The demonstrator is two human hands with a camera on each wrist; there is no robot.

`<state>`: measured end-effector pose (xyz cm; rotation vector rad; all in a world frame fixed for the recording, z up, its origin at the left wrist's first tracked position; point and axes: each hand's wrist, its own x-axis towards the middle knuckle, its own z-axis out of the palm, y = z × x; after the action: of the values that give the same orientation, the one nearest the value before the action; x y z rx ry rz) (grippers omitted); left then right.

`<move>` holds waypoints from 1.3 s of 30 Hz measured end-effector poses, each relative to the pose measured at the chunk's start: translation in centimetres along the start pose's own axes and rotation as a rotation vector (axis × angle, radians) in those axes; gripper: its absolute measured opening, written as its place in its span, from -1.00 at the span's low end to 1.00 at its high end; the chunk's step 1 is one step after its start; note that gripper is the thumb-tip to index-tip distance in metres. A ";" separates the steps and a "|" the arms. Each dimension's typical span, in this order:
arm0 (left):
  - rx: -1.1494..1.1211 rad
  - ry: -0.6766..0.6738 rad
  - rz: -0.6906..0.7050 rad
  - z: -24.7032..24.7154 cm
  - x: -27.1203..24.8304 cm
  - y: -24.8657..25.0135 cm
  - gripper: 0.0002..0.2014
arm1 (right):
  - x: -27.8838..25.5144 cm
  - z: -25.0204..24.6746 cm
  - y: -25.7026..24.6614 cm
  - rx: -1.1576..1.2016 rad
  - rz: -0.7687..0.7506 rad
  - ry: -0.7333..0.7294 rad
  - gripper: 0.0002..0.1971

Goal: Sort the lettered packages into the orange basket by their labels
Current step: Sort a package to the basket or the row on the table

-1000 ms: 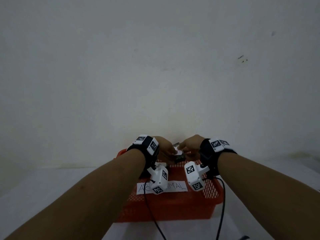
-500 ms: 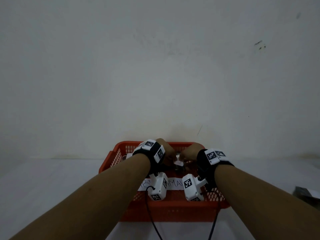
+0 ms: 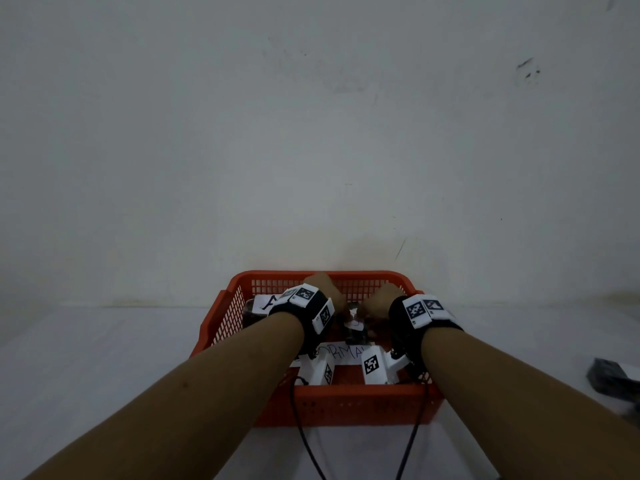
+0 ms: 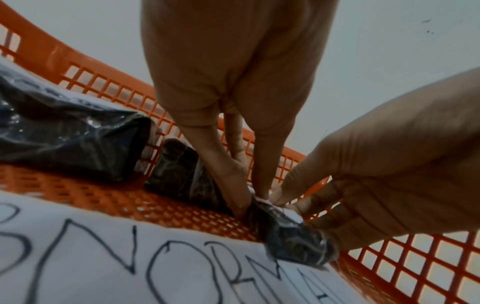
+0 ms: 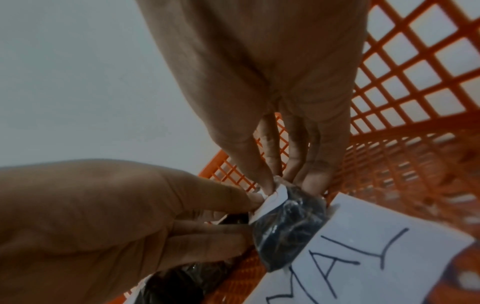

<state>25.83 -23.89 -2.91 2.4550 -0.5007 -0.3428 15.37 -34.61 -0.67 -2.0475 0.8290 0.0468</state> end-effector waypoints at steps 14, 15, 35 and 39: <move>0.004 0.037 0.075 -1.9 -1.0 1.0 -0.76 | -0.4 -0.9 -1.8 -0.245 -0.180 0.235 -0.78; 0.005 0.040 0.088 -2.7 -1.4 1.4 -0.79 | -0.7 -1.2 -2.4 -0.251 -0.205 0.257 -0.77; 0.370 0.155 0.320 -15.8 -21.9 -1.6 -0.43 | -19.8 -1.1 -4.8 -0.588 -0.719 0.020 -0.09; 0.419 0.117 0.280 -15.5 -27.7 -5.0 -0.41 | -23.8 2.1 -2.4 -0.489 -0.819 -0.027 -0.12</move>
<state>7.88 -0.42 9.64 2.7296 -0.9300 0.0276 -1.09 -19.35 7.74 -2.6962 -0.1070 -0.1962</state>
